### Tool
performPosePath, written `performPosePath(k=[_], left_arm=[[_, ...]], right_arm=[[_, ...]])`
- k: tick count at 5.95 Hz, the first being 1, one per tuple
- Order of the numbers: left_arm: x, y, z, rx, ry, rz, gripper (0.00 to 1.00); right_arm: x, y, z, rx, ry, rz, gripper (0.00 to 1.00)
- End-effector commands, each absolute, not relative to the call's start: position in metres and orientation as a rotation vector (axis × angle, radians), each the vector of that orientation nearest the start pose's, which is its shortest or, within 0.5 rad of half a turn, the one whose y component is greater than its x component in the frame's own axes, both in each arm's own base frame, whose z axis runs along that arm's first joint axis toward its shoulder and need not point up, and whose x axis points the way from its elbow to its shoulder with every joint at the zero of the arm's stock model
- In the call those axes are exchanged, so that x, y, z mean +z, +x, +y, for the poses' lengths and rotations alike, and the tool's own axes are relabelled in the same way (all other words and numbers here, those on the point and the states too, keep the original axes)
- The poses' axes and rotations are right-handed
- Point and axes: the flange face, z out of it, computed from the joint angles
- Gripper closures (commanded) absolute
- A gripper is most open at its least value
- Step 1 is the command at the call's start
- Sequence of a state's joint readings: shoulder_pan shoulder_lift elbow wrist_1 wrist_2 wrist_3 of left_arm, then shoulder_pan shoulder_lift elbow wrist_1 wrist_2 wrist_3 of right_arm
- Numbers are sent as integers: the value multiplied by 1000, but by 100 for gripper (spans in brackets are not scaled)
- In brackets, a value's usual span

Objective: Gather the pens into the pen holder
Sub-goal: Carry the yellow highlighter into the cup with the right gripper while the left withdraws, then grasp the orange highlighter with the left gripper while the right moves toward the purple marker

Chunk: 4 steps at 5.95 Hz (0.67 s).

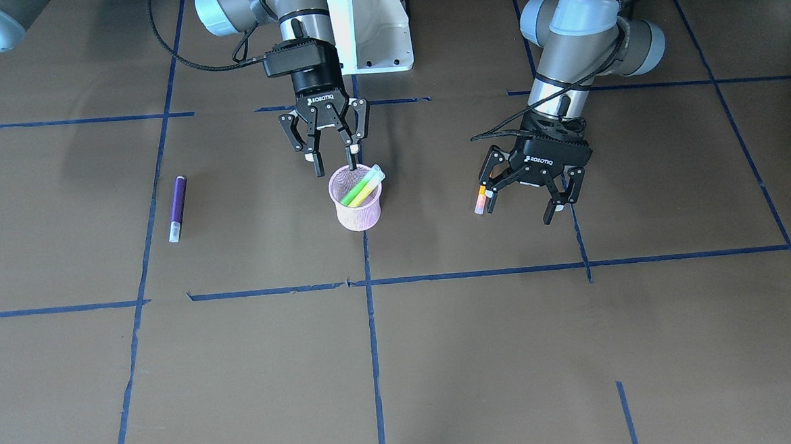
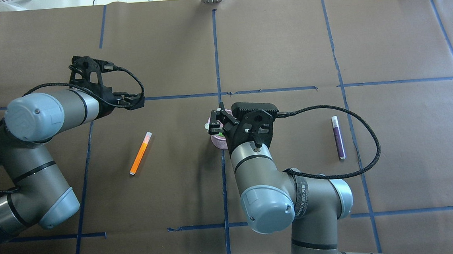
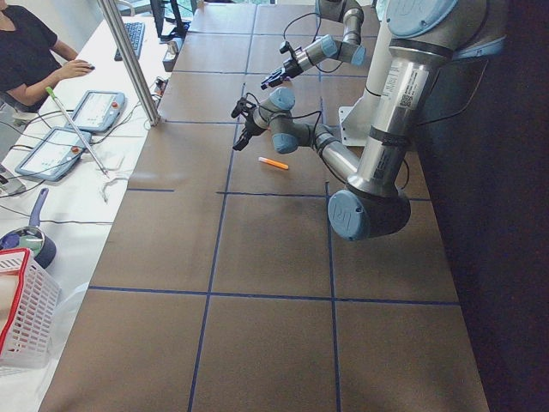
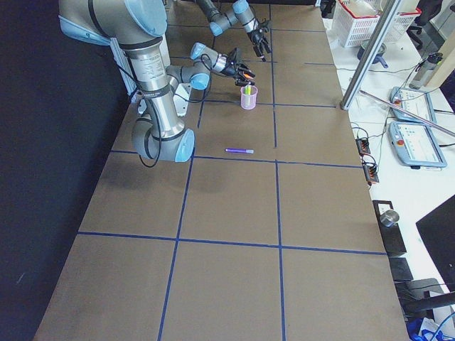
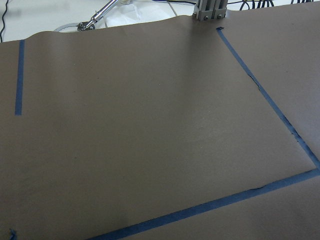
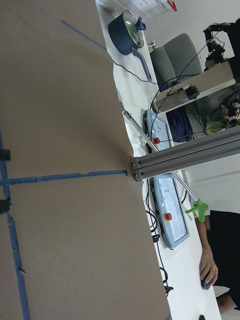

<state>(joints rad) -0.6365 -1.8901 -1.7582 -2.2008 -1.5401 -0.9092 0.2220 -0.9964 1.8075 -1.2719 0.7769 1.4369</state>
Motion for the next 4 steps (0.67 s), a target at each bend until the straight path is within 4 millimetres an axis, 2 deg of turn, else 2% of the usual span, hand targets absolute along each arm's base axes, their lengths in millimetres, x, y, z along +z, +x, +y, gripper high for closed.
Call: performPosePath(k=[1, 2, 3, 4], left_arm=[[338, 407, -474, 67, 594, 844, 2], [316, 415, -483, 96, 416, 784, 2], [306, 423, -483, 125, 334, 764, 2], [317, 414, -491, 295, 265, 802, 1]], right_arm=[[167, -515, -352, 473, 747, -988, 4], [182, -491, -379, 436, 645, -997, 5], [193, -456, -401, 400, 521, -1031, 5], [214, -425, -412, 378, 432, -1036, 1]])
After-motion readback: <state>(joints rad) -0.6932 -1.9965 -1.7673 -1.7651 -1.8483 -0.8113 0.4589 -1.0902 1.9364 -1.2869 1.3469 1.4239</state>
